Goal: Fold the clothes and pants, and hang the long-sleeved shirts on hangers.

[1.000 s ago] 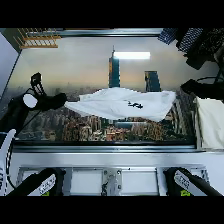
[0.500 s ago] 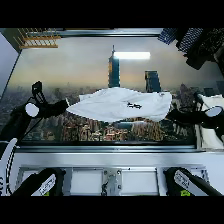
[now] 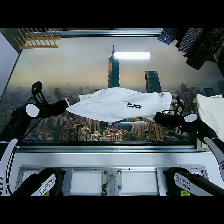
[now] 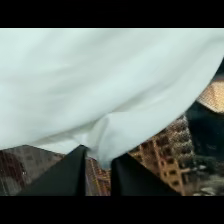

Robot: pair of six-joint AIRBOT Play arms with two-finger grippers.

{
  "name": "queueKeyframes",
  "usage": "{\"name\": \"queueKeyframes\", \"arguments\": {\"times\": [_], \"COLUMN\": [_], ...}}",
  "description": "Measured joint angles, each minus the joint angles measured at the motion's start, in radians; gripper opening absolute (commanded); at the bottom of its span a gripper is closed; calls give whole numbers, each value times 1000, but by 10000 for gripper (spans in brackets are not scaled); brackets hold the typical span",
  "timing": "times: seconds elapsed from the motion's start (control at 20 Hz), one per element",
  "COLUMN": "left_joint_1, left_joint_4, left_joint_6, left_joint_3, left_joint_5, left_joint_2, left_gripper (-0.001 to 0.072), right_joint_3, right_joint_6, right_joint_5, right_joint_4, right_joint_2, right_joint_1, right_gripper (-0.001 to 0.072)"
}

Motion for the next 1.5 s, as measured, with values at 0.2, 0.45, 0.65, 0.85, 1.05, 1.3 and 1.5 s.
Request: {"name": "queueKeyframes", "arguments": {"times": [0.2,0.45,0.65,0.85,1.05,1.3,1.5], "left_joint_1": [19,86,106,113,114,114,114], "left_joint_4": [4,4,5,9,10,10,10], "left_joint_6": [17,43,49,51,53,53,53], "left_joint_3": [39,284,510,652,701,715,716], "left_joint_5": [-2,-18,-8,8,24,38,-30], "left_joint_2": [5,111,259,414,550,624,533], "left_gripper": [5,5,5,5,4,4,4], "right_joint_3": [83,488,819,985,1029,1042,1044], "right_joint_6": [-15,-15,-1,12,31,76,177], "right_joint_5": [27,252,345,368,377,380,417], "right_joint_4": [-29,-163,-193,-202,-203,-212,-264], "right_joint_2": [23,136,242,375,499,592,565], "right_joint_1": [2,-64,-83,-88,-89,-89,-89], "right_gripper": [14,14,14,14,14,14,13]}}
